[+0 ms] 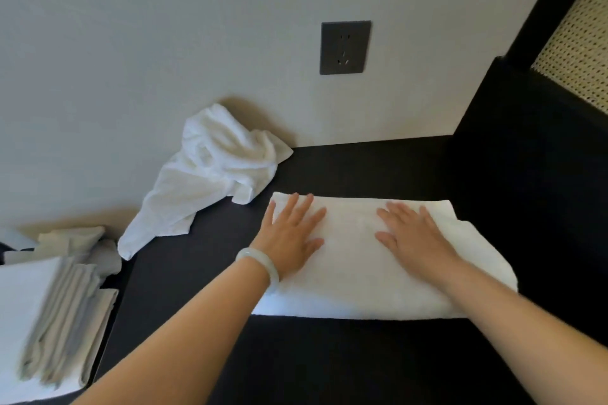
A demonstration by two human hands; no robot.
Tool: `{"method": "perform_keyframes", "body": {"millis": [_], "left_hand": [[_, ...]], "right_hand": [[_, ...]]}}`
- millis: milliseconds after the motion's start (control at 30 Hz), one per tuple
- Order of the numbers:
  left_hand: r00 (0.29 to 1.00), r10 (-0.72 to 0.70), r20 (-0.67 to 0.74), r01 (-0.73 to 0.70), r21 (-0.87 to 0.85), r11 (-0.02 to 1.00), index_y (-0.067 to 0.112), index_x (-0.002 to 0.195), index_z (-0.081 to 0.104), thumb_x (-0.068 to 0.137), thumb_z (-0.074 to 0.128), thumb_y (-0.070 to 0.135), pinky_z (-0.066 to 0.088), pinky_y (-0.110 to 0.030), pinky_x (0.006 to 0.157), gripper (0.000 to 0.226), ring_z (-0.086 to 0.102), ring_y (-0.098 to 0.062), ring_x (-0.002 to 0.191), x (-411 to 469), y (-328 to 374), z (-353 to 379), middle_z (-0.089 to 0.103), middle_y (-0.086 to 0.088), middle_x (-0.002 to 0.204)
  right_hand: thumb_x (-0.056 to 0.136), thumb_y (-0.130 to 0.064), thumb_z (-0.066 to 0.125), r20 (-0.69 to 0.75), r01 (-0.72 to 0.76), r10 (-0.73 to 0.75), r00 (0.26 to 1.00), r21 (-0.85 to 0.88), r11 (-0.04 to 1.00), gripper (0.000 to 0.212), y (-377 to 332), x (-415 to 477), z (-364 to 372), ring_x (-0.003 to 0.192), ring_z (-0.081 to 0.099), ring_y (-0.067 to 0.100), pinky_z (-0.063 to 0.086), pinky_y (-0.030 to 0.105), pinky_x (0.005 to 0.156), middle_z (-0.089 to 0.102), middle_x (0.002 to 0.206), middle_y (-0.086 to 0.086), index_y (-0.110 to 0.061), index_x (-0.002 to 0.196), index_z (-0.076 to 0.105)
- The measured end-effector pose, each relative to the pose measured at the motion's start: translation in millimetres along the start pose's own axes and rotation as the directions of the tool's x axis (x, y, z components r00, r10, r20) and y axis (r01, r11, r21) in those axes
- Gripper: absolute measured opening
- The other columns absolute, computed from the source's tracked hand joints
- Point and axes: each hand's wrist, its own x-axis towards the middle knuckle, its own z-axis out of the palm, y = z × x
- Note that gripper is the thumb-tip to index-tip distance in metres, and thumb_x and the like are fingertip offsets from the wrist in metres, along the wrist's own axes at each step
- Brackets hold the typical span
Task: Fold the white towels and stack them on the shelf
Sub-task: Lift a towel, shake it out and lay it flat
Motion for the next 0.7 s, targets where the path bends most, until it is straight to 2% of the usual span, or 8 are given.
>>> {"method": "perform_keyframes", "body": {"millis": [133, 300, 367, 467, 533, 600, 667, 700], "left_hand": [[0.998, -0.058, 0.030, 0.058, -0.018, 0.998, 0.041, 0.152, -0.014, 0.100, 0.009, 0.056, -0.009, -0.054, 0.119, 0.059, -0.024, -0.018, 0.147, -8, 1, 24, -0.022, 0.010, 0.161], [0.997, -0.073, -0.001, 0.073, -0.039, 0.997, 0.047, 0.146, -0.025, 0.092, -0.002, 0.063, -0.016, -0.048, 0.118, 0.060, -0.026, -0.015, 0.146, -55, 2, 38, -0.025, 0.015, 0.159], [0.996, -0.090, -0.002, 0.090, -0.016, 0.996, 0.047, 0.149, -0.019, 0.088, 0.001, 0.069, -0.010, -0.047, 0.119, 0.067, -0.012, -0.014, 0.150, -73, -2, 37, -0.012, 0.015, 0.162], [0.983, -0.169, -0.077, 0.170, 0.001, 0.985, 0.032, 0.152, 0.023, 0.089, 0.026, 0.072, 0.018, -0.041, 0.111, 0.075, 0.031, -0.014, 0.137, -69, -14, 17, 0.034, 0.012, 0.147], [0.966, -0.248, -0.067, 0.251, 0.036, 0.967, 0.030, 0.134, 0.044, 0.090, 0.032, 0.071, 0.026, -0.038, 0.101, 0.061, 0.041, -0.017, 0.117, -54, -20, -2, 0.046, 0.010, 0.123], [0.946, -0.320, 0.047, 0.317, 0.056, 0.947, 0.028, 0.119, 0.051, 0.093, 0.035, 0.067, 0.031, -0.038, 0.098, 0.050, 0.043, -0.020, 0.109, -40, -26, -20, 0.050, 0.006, 0.112], [0.921, -0.338, 0.196, 0.352, -0.042, 0.935, 0.025, 0.113, 0.056, 0.095, 0.042, 0.060, 0.038, -0.036, 0.095, 0.042, 0.049, -0.021, 0.106, -37, -34, -33, 0.053, 0.002, 0.110], [0.914, -0.307, 0.264, 0.360, -0.186, 0.914, 0.024, 0.104, 0.059, 0.095, 0.049, 0.055, 0.043, -0.032, 0.088, 0.033, 0.055, -0.019, 0.098, -40, -41, -38, 0.057, 0.001, 0.106]], "right_hand": [[0.099, -0.054, 0.006, -0.077, -0.021, 0.029, 0.997, 0.095, 0.995, 0.064, -1, -16, 21, 0.152, -0.002, 0.008, -0.012, 0.030, 0.120, 0.005, 0.167, -0.008, -0.031, 0.159, 0.011], [0.097, -0.059, 0.006, -0.082, 0.095, -0.085, 0.993, 0.121, 0.988, 0.067, -13, -44, 30, 0.151, -0.004, 0.006, -0.022, 0.022, 0.114, 0.004, 0.166, -0.012, -0.032, 0.158, 0.011], [0.100, -0.057, 0.021, -0.079, 0.138, -0.128, 0.989, 0.142, 0.980, 0.062, -9, -53, 25, 0.149, 0.013, 0.009, -0.010, 0.021, 0.116, 0.020, 0.162, -0.011, -0.030, 0.156, 0.025], [0.100, -0.051, 0.040, -0.111, 0.063, -0.058, 0.992, 0.042, 0.997, 0.037, 12, -45, -2, 0.127, 0.045, 0.014, 0.019, 0.034, 0.100, 0.052, 0.129, -0.011, -0.033, 0.129, 0.055], [0.101, -0.051, 0.037, 0.056, -0.034, 0.036, 0.998, -0.024, 0.999, 0.027, 26, -33, -31, 0.117, 0.049, 0.015, 0.023, 0.036, 0.092, 0.053, 0.108, -0.012, -0.032, 0.106, 0.057], [0.103, -0.050, 0.038, 0.290, -0.068, 0.085, 0.953, -0.069, 0.995, 0.029, 36, -26, -52, 0.116, 0.050, 0.019, 0.030, 0.037, 0.098, 0.055, 0.107, -0.006, -0.027, 0.097, 0.056], [0.101, -0.045, 0.049, 0.436, -0.115, 0.060, 0.898, 0.101, 0.988, 0.031, 49, -28, -68, 0.106, 0.059, 0.023, 0.042, 0.039, 0.100, 0.062, 0.102, 0.002, -0.017, 0.090, 0.059], [0.099, -0.041, 0.056, 0.467, -0.142, 0.031, 0.884, 0.203, 0.969, 0.028, 55, -31, -74, 0.100, 0.063, 0.022, 0.047, 0.040, 0.097, 0.066, 0.100, 0.005, -0.015, 0.092, 0.064]]}}
